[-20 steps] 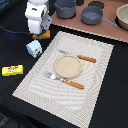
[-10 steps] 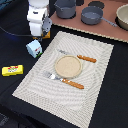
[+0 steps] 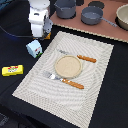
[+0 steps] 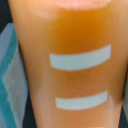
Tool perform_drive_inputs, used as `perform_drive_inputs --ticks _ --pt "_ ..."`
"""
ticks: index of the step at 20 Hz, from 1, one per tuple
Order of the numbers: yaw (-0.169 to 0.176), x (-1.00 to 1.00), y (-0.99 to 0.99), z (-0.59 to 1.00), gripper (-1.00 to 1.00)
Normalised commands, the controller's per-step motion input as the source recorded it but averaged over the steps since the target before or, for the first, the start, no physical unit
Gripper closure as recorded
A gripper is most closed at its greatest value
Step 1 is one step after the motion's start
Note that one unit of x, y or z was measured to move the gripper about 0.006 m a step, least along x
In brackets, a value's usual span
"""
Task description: Place the bread, butter, and milk from the table onto the serving area.
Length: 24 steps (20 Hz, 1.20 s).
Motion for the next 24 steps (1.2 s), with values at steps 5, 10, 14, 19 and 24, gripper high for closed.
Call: perform_drive_inputs --ticks 5,10,14,19,24 --pt "-0.115 0.69 0.17 1.00 1.00" --pt "-0.053 0.93 0.08 1.00 1.00" --pt "-0.008 1.00 0.00 1.00 1.00" --pt "0.000 1.00 -0.11 0.95 1.00" --pt "-0.021 0.97 -0.30 0.57 1.00"
